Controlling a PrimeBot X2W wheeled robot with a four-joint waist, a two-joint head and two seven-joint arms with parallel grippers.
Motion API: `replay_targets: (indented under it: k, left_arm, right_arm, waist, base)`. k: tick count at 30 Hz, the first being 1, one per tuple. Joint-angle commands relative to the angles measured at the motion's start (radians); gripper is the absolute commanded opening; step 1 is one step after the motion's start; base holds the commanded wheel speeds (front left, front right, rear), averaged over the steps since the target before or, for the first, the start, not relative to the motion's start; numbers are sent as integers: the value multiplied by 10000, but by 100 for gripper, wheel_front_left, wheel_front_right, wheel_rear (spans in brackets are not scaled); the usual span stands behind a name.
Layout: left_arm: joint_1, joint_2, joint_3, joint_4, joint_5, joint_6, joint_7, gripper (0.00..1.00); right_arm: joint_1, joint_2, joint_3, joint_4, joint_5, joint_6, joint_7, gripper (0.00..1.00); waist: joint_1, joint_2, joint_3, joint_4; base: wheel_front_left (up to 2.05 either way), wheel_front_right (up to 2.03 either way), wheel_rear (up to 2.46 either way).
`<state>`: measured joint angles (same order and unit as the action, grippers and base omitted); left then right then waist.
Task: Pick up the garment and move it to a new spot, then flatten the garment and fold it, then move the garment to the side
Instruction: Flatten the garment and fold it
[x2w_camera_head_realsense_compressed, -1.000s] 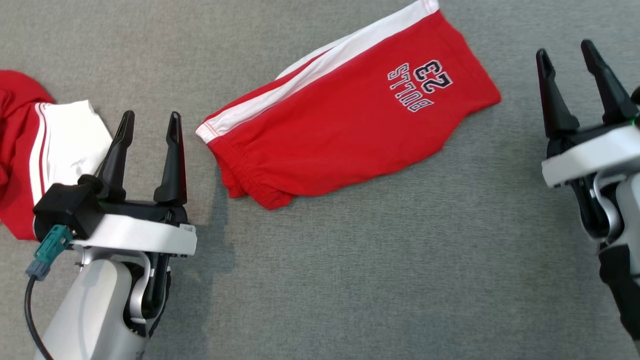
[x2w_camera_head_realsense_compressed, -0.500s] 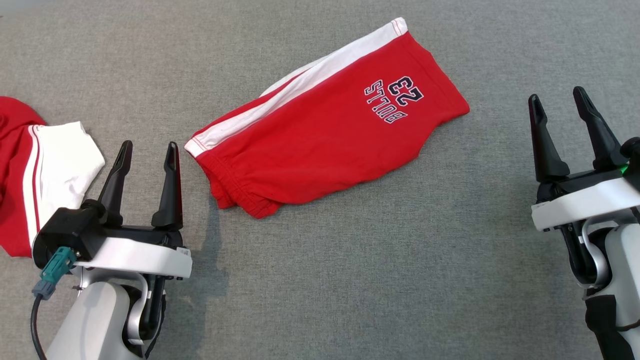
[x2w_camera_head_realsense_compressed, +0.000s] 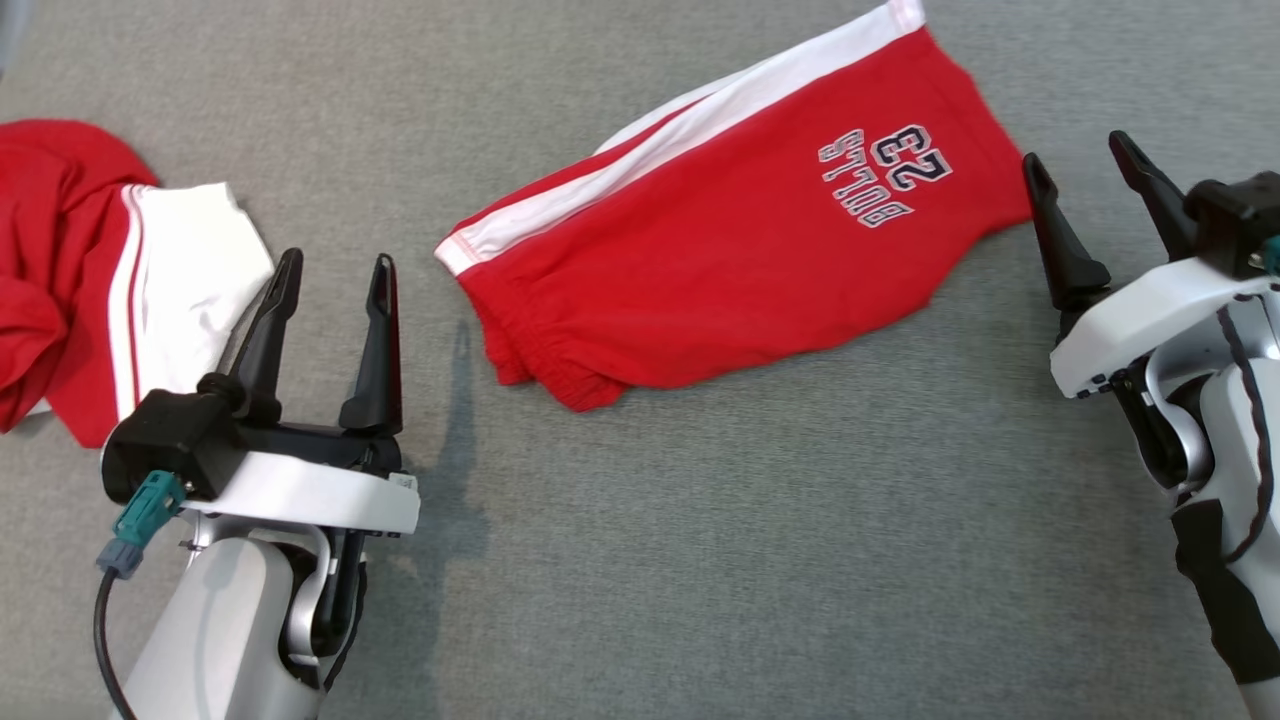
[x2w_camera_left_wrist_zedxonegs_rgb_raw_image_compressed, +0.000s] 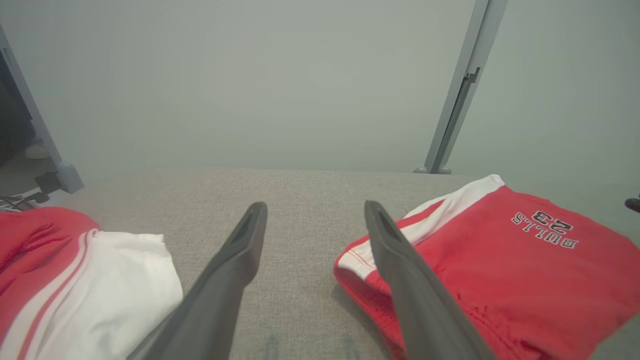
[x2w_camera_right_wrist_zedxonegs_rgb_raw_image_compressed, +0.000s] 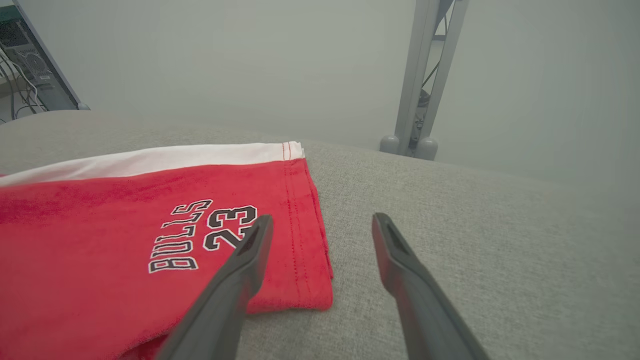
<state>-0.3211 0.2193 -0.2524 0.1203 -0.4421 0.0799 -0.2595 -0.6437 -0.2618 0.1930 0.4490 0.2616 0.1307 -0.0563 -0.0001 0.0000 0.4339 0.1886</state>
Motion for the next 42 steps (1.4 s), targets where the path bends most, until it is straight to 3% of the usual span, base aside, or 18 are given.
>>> replay_targets:
  k: [1,10,11,12,13,20,28,34,42]
  left_arm:
    - [-183,-5,22,0,67,-27,-36,100]
    - [-307,-509,302,36,451,-358,-35,100]
    - [-280,-553,355,29,495,-396,-35,100]
    - [-250,-584,403,20,527,-428,-35,100]
    - [-217,-603,456,11,585,-435,-35,100]
    - [-59,-601,746,-58,829,-587,-35,100]
    - [273,-320,946,-218,933,-555,-12,100]
    - [538,-129,1020,-505,899,-425,193,100]
    - [651,-20,923,-829,852,-387,459,100]
  right_arm:
    - [-104,-93,24,117,-42,1,17,100]
    - [-790,-32,358,2061,192,-1,747,100]
    - [-794,15,384,2163,239,1,773,89]
    - [-791,64,407,2255,310,1,828,38]
    - [-767,112,466,2348,368,1,886,0]
    - [-438,364,544,2118,920,-2,349,0]
    - [1136,729,47,785,1421,-1,-650,0]
    - [2754,1054,-923,-453,1498,-1,-893,0]
    - [3684,1398,-1937,-1237,1262,-1,-605,0]
  waist:
    - [1,0,174,220]
    - [1,0,370,639]
    - [1,0,364,627]
    - [1,0,354,601]
    - [1,0,338,562]
    - [1,0,131,89]
    - [1,0,-226,-842]
    - [1,0,-501,-1420]
    - [1,0,-518,-1644]
  base:
    - [0,0,0]
    - [0,0,0]
    - [0,0,0]
    - [0,0,0]
    - [0,0,0]
    - [0,0,0]
    - [0,0,0]
    - [0,0,0]
    - [0,0,0]
